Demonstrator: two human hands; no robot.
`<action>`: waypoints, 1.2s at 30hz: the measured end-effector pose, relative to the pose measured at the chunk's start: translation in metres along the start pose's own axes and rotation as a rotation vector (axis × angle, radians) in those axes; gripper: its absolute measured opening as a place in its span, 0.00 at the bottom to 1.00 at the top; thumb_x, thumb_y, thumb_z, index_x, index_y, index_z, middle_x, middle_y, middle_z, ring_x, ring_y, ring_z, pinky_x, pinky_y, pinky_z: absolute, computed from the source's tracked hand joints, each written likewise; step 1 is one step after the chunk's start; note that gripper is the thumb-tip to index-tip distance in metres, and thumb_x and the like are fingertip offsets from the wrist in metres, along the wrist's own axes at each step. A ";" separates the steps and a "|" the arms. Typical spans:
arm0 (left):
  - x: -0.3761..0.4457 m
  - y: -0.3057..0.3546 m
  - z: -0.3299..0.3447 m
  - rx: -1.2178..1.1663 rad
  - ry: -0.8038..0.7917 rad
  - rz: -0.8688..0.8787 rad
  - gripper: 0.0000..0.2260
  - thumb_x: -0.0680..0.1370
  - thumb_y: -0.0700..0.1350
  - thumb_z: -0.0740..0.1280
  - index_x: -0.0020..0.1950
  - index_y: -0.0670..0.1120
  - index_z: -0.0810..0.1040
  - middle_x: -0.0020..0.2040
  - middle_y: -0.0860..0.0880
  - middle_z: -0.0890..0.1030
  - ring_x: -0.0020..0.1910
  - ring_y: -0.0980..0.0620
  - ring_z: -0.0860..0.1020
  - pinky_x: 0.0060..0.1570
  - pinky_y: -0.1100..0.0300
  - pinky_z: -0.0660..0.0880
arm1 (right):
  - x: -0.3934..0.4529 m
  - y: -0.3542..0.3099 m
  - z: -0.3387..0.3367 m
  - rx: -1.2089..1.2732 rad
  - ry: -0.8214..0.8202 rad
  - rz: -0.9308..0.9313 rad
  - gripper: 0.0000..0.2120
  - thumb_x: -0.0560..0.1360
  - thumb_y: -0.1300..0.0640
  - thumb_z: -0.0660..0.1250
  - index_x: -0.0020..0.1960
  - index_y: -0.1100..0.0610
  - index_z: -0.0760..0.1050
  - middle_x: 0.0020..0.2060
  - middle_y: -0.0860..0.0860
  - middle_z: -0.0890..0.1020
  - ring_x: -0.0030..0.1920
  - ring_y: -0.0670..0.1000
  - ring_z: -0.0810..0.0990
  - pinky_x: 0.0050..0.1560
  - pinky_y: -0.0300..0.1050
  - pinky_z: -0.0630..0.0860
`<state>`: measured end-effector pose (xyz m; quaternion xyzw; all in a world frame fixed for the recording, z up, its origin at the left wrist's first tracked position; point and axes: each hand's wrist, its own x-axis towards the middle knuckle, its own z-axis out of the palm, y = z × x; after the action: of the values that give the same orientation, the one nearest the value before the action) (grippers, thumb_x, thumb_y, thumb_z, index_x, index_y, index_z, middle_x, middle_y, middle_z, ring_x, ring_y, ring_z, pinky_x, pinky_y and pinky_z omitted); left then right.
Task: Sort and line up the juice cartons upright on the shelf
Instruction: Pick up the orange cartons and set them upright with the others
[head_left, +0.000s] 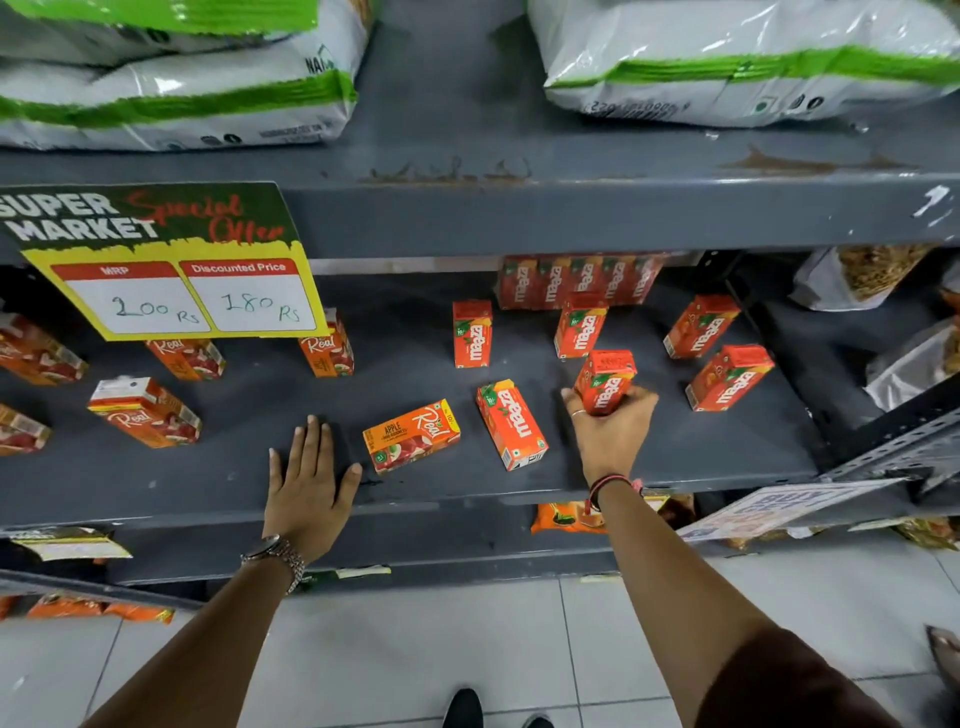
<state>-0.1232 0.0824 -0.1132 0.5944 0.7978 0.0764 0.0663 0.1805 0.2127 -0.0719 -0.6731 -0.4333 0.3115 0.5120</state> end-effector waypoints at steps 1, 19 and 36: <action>0.000 0.001 0.000 0.000 -0.003 -0.002 0.43 0.71 0.67 0.31 0.74 0.39 0.52 0.76 0.41 0.53 0.75 0.44 0.52 0.71 0.43 0.45 | -0.005 0.005 -0.001 0.036 -0.005 -0.007 0.31 0.64 0.53 0.78 0.56 0.59 0.63 0.52 0.53 0.75 0.50 0.51 0.77 0.51 0.41 0.74; 0.001 0.004 -0.010 0.028 -0.090 -0.025 0.36 0.73 0.61 0.37 0.75 0.41 0.45 0.77 0.43 0.44 0.75 0.46 0.44 0.72 0.45 0.39 | -0.065 -0.020 0.026 -0.694 -0.323 -0.217 0.28 0.67 0.43 0.71 0.59 0.61 0.73 0.57 0.58 0.77 0.60 0.60 0.74 0.56 0.55 0.74; -0.001 0.005 -0.015 -0.010 -0.149 -0.040 0.29 0.80 0.55 0.47 0.75 0.41 0.42 0.77 0.43 0.42 0.75 0.46 0.41 0.72 0.44 0.38 | -0.117 -0.103 -0.014 -0.015 0.182 -0.398 0.24 0.63 0.42 0.75 0.50 0.52 0.71 0.45 0.46 0.78 0.45 0.46 0.78 0.44 0.39 0.75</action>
<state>-0.1207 0.0822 -0.0975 0.5821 0.8020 0.0345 0.1298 0.1152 0.1117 0.0283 -0.6032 -0.5120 0.1391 0.5955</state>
